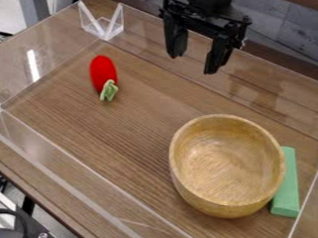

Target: Move the red fruit to the right

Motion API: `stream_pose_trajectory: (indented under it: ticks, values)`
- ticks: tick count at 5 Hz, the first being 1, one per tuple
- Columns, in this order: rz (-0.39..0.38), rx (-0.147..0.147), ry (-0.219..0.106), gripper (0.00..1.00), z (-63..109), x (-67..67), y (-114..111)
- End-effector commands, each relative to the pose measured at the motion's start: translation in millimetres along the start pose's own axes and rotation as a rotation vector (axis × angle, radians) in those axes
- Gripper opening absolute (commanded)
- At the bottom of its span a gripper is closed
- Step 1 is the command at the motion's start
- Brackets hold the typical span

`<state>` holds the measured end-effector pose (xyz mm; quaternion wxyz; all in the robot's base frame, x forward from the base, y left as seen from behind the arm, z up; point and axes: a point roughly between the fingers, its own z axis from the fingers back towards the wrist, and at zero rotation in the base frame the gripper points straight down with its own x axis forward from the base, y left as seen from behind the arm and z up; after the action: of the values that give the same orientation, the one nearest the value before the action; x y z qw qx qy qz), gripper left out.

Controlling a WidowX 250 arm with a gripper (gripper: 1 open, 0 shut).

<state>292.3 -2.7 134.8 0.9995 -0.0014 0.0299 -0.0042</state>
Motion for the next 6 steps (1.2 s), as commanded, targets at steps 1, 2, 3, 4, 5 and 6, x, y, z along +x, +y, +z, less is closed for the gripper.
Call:
stream_pose_trajectory:
  ticks: [1, 2, 3, 4, 5, 6]
  values:
    - [0.059, -0.001, 0.023, 1.0, -11.8, -1.0, 3.6]
    - [0.226, -0.001, 0.003, 1.0, -15.8, -5.6, 33.9]
    - [0.379, -0.011, -0.035, 1.0, -8.5, -3.0, 75.1]
    - [0.498, -0.029, -0.07, 1.0, -5.4, 0.7, 108.6]
    - [0.52, -0.016, -0.078, 1.0, -31.1, 0.3, 130.1]
    - [0.517, -0.01, -0.095, 1.0, -56.7, 1.8, 141.7]
